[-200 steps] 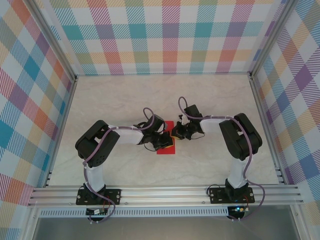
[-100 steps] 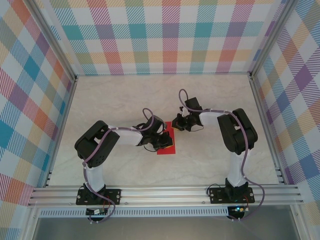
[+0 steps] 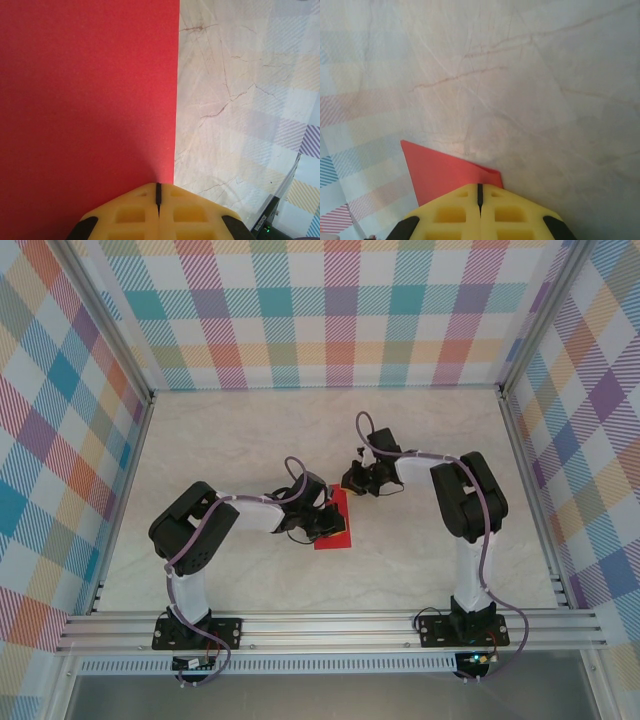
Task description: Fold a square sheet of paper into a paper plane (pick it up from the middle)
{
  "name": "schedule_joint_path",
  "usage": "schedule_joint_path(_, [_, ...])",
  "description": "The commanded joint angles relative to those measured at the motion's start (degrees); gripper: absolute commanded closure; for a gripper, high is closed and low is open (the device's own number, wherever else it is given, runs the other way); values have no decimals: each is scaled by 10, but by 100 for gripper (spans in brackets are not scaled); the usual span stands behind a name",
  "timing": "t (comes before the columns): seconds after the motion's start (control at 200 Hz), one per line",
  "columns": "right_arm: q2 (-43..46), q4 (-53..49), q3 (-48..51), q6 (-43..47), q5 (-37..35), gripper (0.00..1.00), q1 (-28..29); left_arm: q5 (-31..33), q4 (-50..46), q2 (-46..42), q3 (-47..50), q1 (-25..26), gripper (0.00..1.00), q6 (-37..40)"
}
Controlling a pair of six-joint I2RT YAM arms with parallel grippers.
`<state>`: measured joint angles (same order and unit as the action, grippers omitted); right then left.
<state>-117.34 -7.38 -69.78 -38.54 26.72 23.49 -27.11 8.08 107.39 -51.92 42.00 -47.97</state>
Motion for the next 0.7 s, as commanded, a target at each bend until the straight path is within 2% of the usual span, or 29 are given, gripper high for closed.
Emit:
schedule_joint_path(0.0, [-16,11,-19,-9,-46,96,-17,12,-84,12,29,13,99,12])
schedule_joint_path(0.25, [26,-17,-33,6,-52,95,-19,14,-95,4,10,13,97,19])
schedule_joint_path(0.445, [126,-29,52,15,-78,89,-17,34,-159,-35,-51,13,77,54])
schedule_joint_path(0.7, [208,-93,102,27,-151,68,32,105,-229,-102,-86,3,55,76])
